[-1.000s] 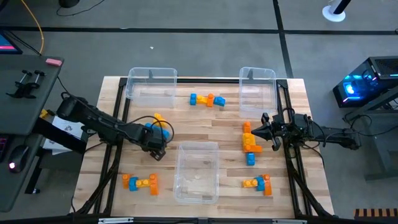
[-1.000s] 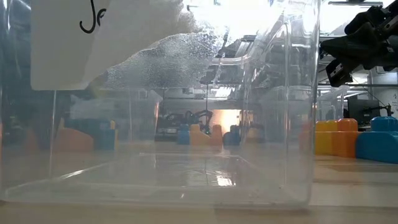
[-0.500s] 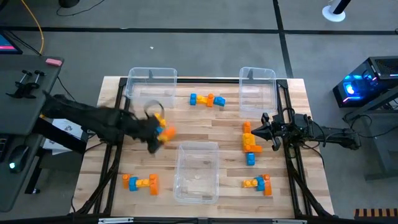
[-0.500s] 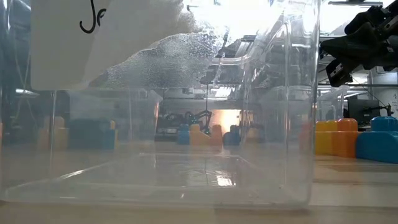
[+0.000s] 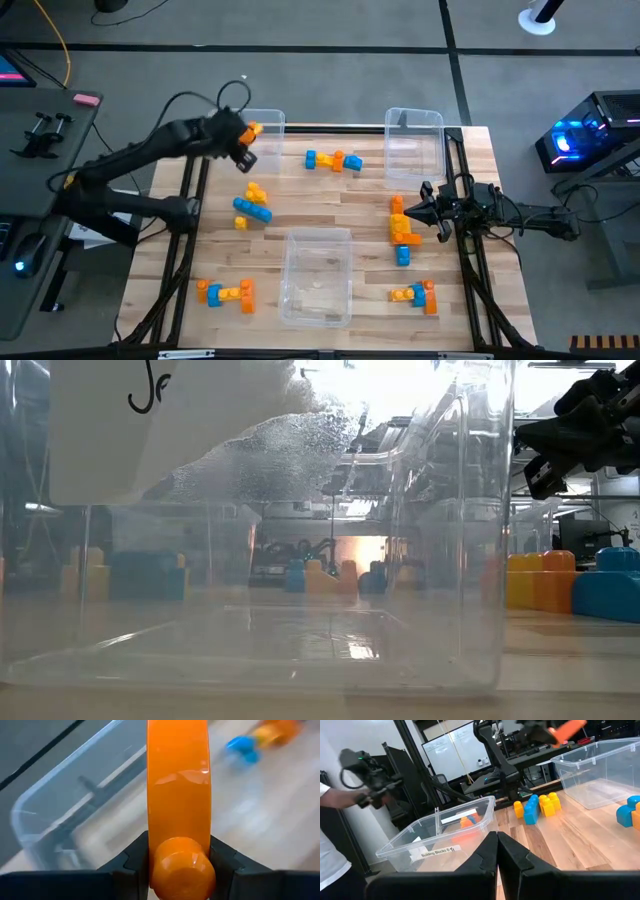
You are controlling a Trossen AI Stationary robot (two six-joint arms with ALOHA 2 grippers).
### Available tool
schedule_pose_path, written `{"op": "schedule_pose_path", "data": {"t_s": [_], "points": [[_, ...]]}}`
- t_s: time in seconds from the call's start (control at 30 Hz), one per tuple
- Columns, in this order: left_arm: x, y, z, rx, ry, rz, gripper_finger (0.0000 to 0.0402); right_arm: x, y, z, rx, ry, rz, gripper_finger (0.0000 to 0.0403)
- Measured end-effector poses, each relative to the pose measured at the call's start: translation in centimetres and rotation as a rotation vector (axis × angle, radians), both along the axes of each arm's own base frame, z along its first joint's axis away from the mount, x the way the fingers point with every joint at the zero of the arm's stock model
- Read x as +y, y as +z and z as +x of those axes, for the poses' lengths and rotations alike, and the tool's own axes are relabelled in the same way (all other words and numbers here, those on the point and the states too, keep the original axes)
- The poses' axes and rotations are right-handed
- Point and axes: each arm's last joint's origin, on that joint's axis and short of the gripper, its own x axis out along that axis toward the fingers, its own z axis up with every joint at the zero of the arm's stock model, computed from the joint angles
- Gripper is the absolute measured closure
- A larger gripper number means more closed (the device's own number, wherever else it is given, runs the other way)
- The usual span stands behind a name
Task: Sort blocks
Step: Put the orange game piece into the top left transparent bin
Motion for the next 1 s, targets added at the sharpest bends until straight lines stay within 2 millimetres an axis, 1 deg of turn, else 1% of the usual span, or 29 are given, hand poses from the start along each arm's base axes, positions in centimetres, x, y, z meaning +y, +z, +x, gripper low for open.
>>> {"op": "schedule_pose_path", "data": {"t_s": [0.07,0.17,0.23,0.33,0.43,0.53,0.57,0.63,0.7,0.77,0.8,0.87,0.93,1.0], "points": [[1.5,-0.7,0.1,0.045,-0.012,-0.007,0.0269,0.0,0.0,0.0,0.000,0.000,0.000,0.0402],[2.9,-1.5,0.2,0.090,-0.012,-0.026,0.0244,0.0,0.0,0.0,-0.001,-0.001,0.000,0.0402],[3.5,-1.9,0.2,0.106,0.004,-0.039,0.0224,0.0,0.0,0.0,-0.001,-0.001,0.000,0.0402],[3.6,-2.1,0.2,0.103,-0.005,-0.074,0.0192,0.0,0.0,0.0,0.000,-0.001,0.000,0.0402],[3.4,-1.6,0.4,0.050,-0.028,-0.124,0.0165,0.0,0.0,0.0,0.000,0.000,0.000,0.0402],[2.8,0.5,0.6,-0.104,-0.078,-0.240,0.0149,0.0,0.0,0.0,0.000,0.000,0.000,0.0402],[2.2,1.4,0.7,-0.176,-0.118,-0.284,0.0148,0.0,0.0,0.0,0.000,0.000,0.000,0.0402],[0.1,3.4,0.5,-0.334,-0.249,-0.362,0.0147,0.0,0.0,0.0,0.000,0.000,0.000,0.0402],[-3.0,5.1,0.0,-0.445,-0.356,-0.432,0.0149,0.0,0.0,0.0,0.000,0.000,0.000,0.0402],[-6.4,6.1,-1.2,-0.468,-0.417,-0.490,0.0152,0.0,0.0,0.0,0.000,0.000,0.000,0.0402],[-8.1,6.3,-1.9,-0.457,-0.423,-0.515,0.0153,0.0,0.0,0.0,0.000,-0.001,0.000,0.0402],[-11.1,6.2,-3.2,-0.407,-0.406,-0.584,0.0153,0.0,0.0,0.0,0.000,0.000,0.000,0.0402],[-13.6,5.5,-4.1,-0.337,-0.362,-0.643,0.0153,0.0,0.0,0.0,0.000,0.000,0.000,0.0402],[-16.2,4.4,-4.4,-0.268,-0.338,-0.684,0.0154,0.0,0.0,0.0,0.000,0.000,0.000,0.0402]]}}
